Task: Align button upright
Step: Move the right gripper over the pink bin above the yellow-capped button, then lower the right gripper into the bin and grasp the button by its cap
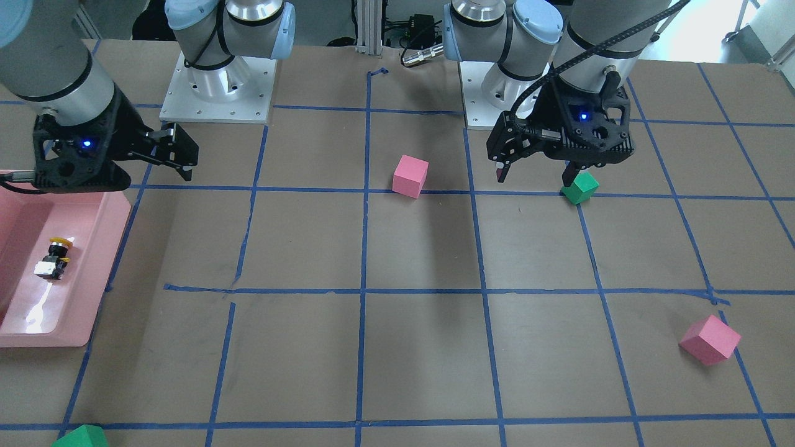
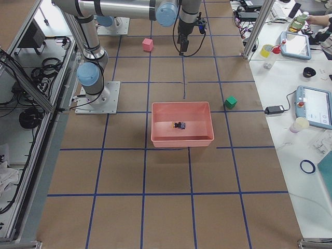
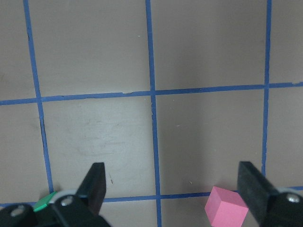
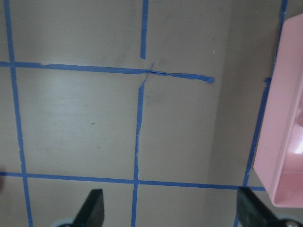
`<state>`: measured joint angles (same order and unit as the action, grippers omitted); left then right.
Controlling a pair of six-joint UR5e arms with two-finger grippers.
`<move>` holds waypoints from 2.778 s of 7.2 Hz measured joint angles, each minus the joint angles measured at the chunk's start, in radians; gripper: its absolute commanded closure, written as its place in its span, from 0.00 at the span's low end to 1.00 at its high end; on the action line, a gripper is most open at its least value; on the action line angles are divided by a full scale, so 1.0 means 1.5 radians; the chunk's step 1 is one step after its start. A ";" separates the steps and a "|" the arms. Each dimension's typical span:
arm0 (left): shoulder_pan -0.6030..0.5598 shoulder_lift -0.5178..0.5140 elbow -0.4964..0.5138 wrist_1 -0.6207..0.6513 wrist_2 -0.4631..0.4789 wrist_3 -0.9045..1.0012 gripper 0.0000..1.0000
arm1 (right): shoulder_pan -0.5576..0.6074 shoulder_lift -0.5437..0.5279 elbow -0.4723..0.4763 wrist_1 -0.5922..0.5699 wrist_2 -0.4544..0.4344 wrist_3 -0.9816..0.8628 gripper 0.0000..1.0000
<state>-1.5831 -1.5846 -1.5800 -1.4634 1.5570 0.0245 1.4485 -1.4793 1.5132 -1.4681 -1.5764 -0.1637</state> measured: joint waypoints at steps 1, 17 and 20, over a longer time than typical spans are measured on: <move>0.000 0.000 0.000 0.000 0.000 0.000 0.00 | -0.037 0.002 0.000 0.001 -0.005 -0.008 0.00; 0.001 -0.001 0.000 0.000 0.000 0.000 0.00 | -0.299 0.142 0.263 -0.440 -0.089 -0.193 0.00; 0.001 -0.001 0.000 0.000 0.000 0.000 0.00 | -0.306 0.154 0.267 -0.451 -0.091 -0.222 0.00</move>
<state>-1.5815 -1.5861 -1.5800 -1.4634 1.5570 0.0245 0.9899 -1.2482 1.9140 -2.1443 -1.7133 -0.4972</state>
